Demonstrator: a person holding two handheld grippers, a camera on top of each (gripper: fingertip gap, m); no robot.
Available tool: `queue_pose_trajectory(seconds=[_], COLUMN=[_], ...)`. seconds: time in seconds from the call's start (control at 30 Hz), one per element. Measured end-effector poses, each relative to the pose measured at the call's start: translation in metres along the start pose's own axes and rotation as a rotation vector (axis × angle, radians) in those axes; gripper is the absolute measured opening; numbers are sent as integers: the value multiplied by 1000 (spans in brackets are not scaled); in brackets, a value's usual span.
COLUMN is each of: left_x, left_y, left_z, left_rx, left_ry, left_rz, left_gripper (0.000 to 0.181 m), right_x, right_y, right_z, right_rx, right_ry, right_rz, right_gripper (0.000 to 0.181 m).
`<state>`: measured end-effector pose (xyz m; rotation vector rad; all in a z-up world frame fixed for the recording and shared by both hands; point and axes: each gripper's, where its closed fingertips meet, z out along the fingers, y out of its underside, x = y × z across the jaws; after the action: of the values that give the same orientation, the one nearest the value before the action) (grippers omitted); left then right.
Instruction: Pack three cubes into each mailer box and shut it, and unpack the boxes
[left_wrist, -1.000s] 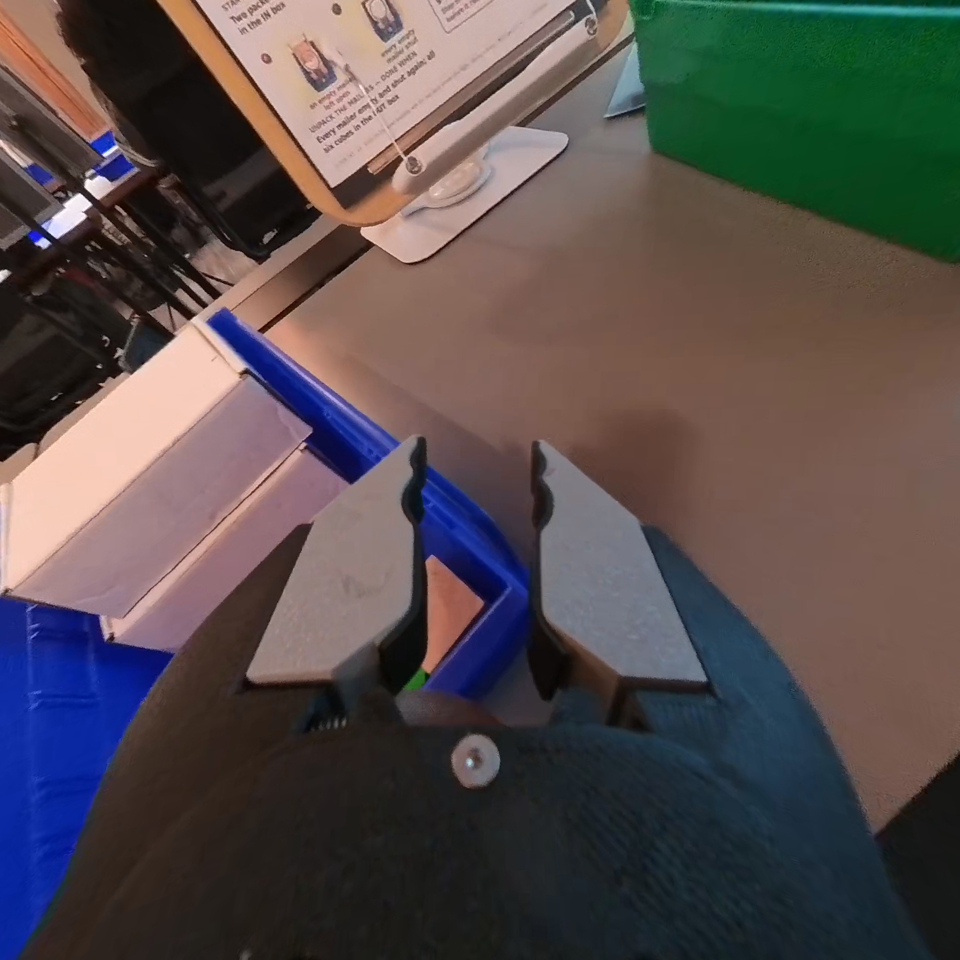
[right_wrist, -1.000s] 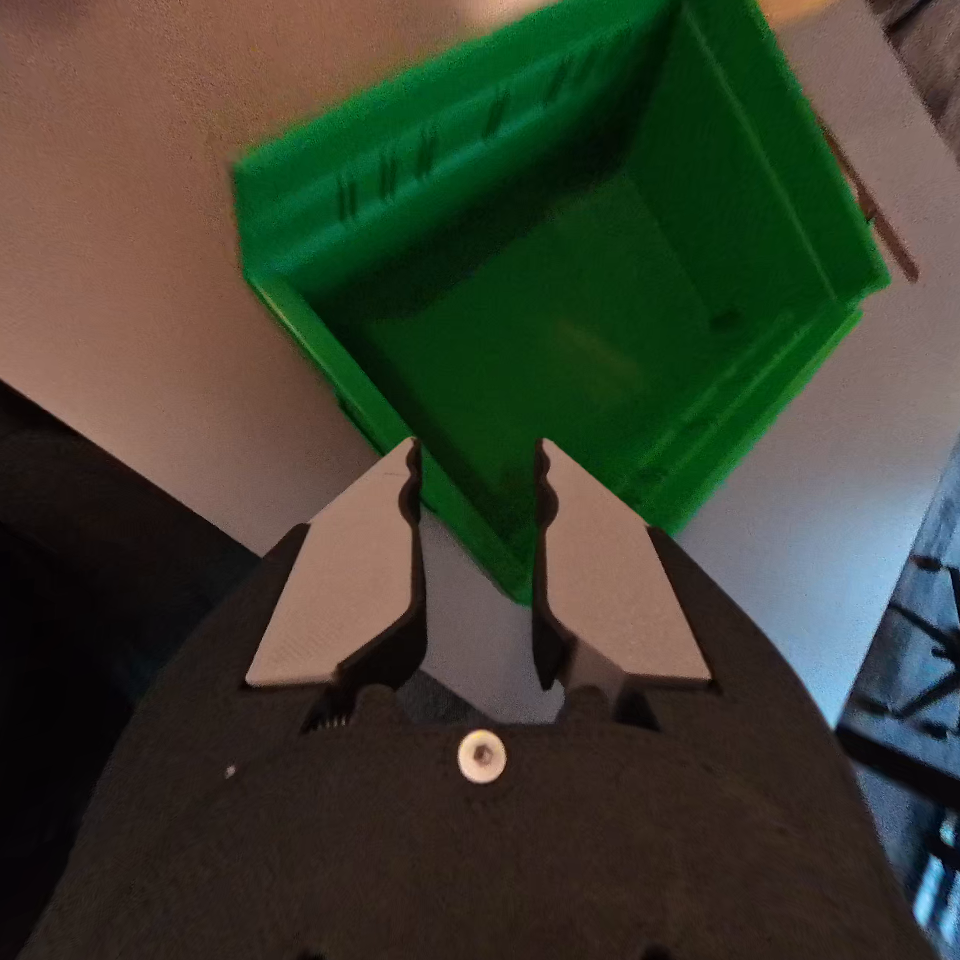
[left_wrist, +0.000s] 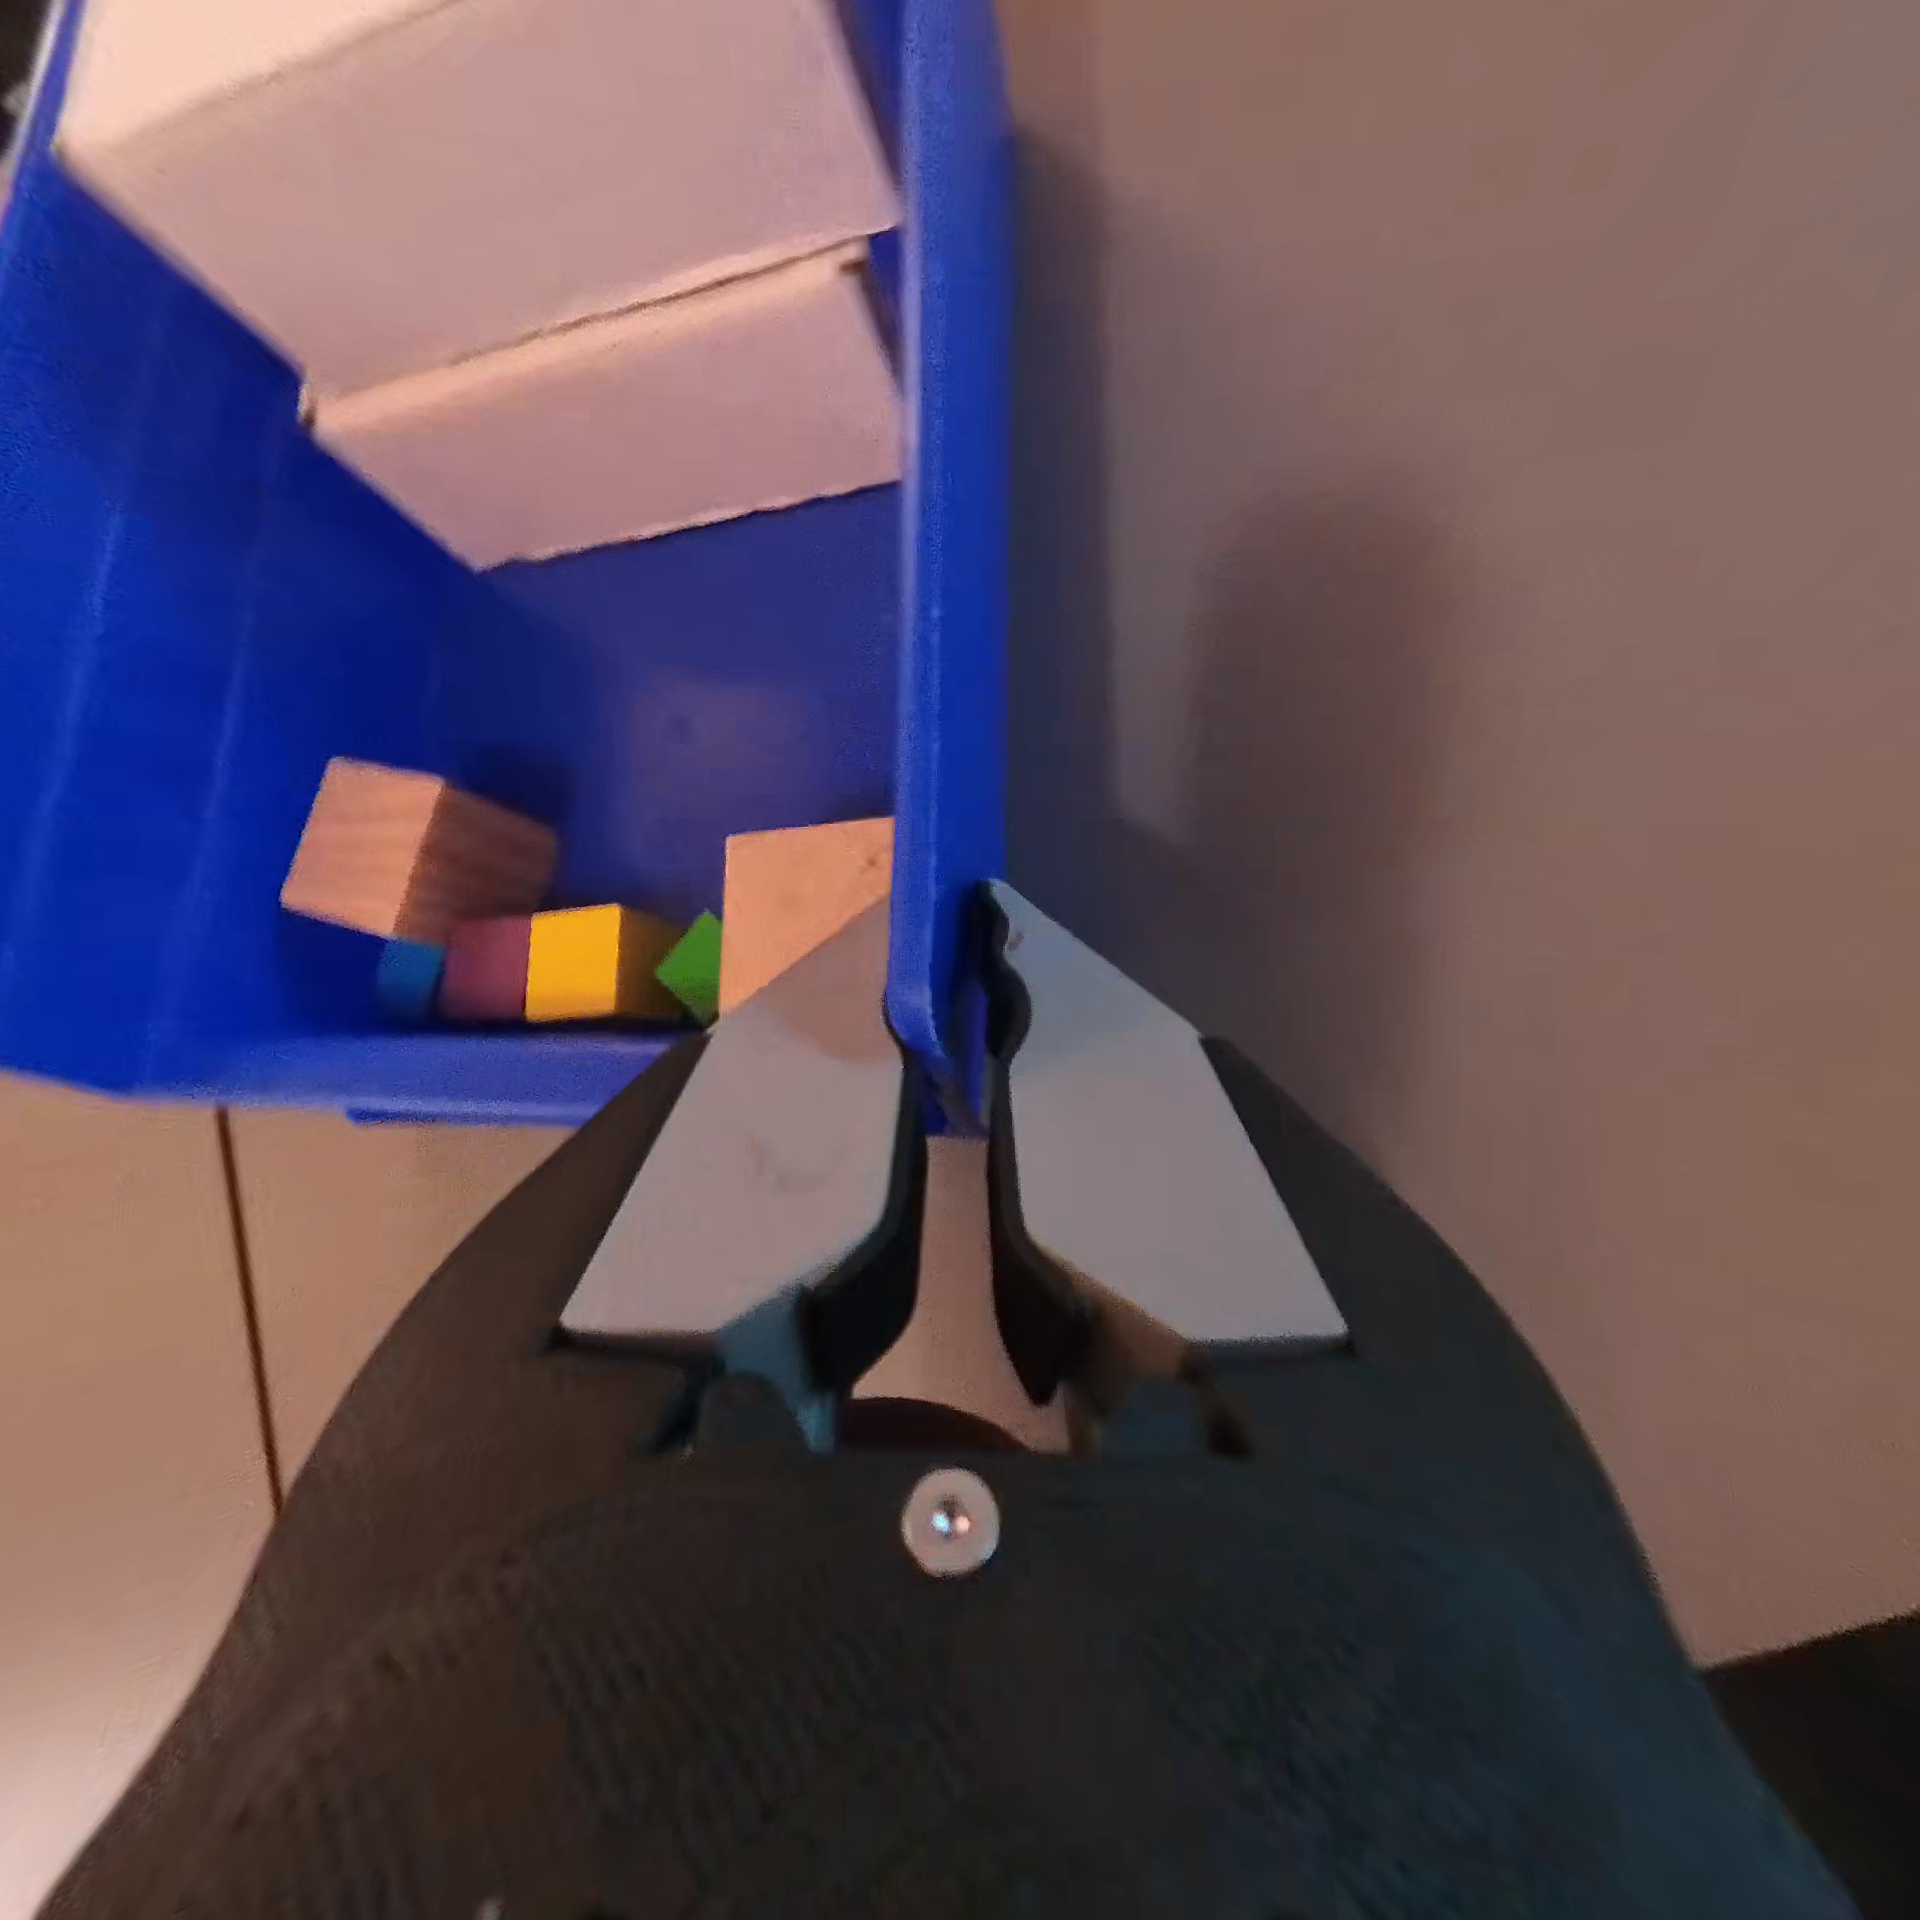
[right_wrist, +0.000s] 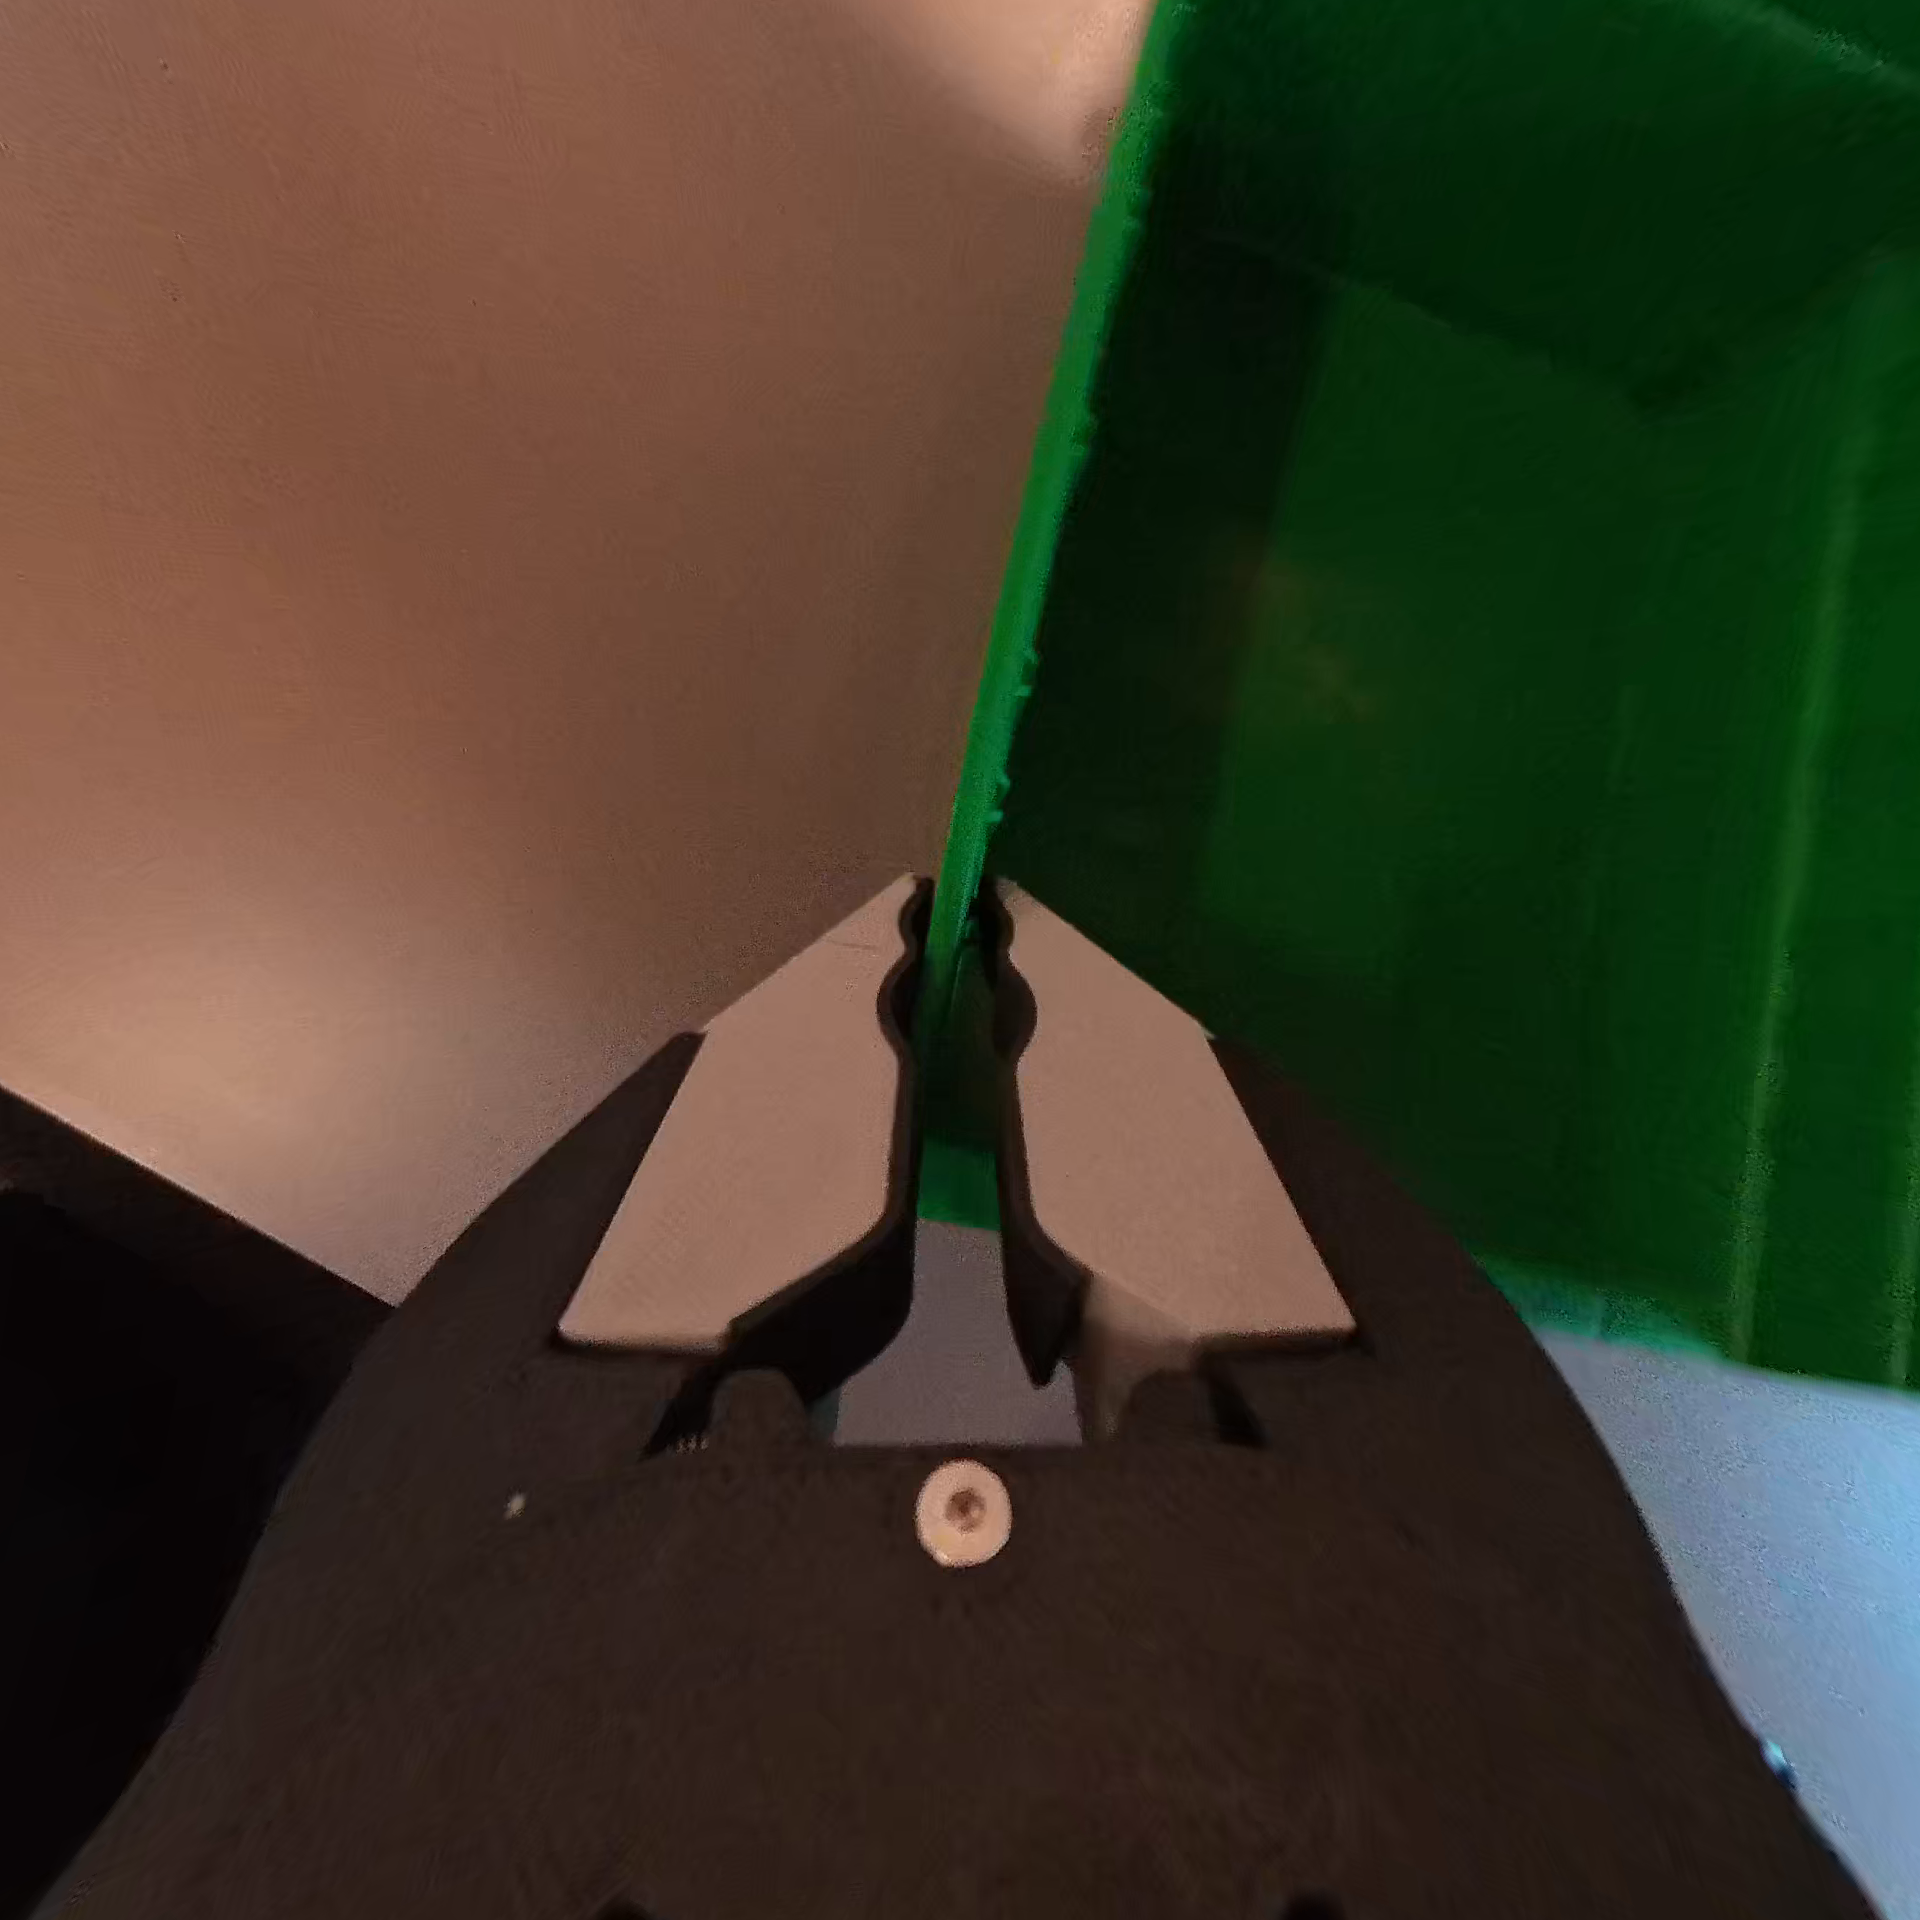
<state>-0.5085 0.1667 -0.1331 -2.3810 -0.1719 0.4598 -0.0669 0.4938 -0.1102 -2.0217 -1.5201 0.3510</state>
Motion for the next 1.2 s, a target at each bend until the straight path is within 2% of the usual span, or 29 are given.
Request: queue_pose_trajectory(seconds=[0.13, 0.3, 0.4, 0.67, 0.77, 0.87, 0.93, 1.03, 1.07, 1.13, 1.2], left_x=[-30, -43, -40, -17, -2, 8, 11, 26, 29, 44, 53], left_y=[17, 27, 28, 15, 7, 0, -8, -24, -33, -50, -71], left_z=[-5, -8, -11, -7, -5, -4, -11, -37, -45, -61, -78], left_rx=[-14, -56, -89, -93, -58, -52, -35, 12, 47, 127, 236], left_ry=[-47, -118, -158, -135, -69, -58, -87, -87, -108, -108, -127], left_rz=[-100, -154, -96, 15, 23, 62, 90, 137, 157, 207, 227], left_gripper=[5, 3, 5, 12, 14, 15, 20, 54, 56, 44, 39], right_x=[35, 67, 77, 81, 82, 75, 60, 24, 11, -19, -54], right_y=[30, 60, 72, 64, 63, 47, 25, -26, -42, -68, -87], right_z=[-16, -32, -39, -34, -37, -55, -73, -102, -108, -108, -94], right_rx=[-18, -42, -77, -80, -63, 12, 108, 332, 399, 484, 506], right_ry=[43, 67, 135, 190, 192, 179, 163, 110, 92, 8, -123], right_rz=[80, 255, 295, 293, 306, 311, 268, 149, 118, 64, 13], right_gripper=[3, 5, 4, 3, 9, 30, 44, 57, 58, 65, 66])
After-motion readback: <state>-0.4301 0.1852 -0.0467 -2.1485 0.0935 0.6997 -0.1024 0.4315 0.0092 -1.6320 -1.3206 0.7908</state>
